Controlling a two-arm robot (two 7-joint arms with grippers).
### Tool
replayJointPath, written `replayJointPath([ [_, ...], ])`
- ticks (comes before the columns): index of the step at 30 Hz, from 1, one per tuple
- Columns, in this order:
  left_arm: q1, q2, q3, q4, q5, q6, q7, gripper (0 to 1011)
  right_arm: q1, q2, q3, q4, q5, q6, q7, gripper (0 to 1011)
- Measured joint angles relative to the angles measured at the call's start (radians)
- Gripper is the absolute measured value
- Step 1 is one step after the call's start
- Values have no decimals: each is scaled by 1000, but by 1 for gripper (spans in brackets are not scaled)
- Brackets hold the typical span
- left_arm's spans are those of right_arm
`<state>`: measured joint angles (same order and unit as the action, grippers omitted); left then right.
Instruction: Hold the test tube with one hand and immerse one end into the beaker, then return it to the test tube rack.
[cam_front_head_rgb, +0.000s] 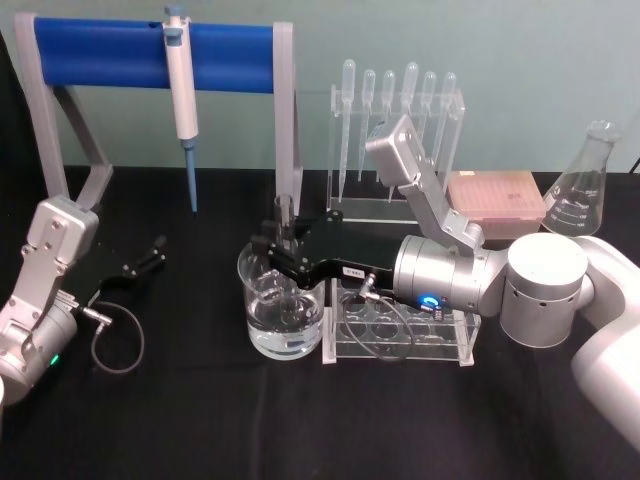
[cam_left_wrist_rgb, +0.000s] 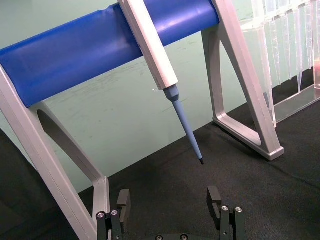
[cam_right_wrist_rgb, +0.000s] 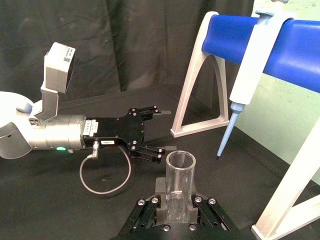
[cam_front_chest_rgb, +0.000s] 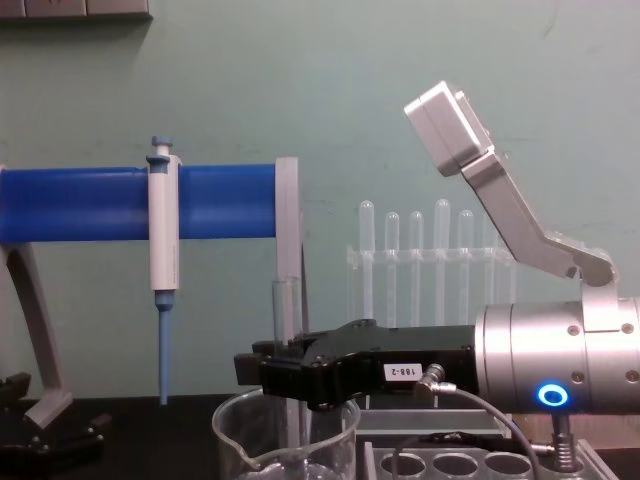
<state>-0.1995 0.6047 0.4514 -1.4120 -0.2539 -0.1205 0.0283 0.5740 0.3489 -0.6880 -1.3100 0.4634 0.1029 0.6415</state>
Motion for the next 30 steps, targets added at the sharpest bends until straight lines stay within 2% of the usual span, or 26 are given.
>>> replayJointPath([
  [30, 0, 0, 0, 0, 0, 0, 0, 1000, 0, 0, 0, 0, 0, 0, 0, 224],
])
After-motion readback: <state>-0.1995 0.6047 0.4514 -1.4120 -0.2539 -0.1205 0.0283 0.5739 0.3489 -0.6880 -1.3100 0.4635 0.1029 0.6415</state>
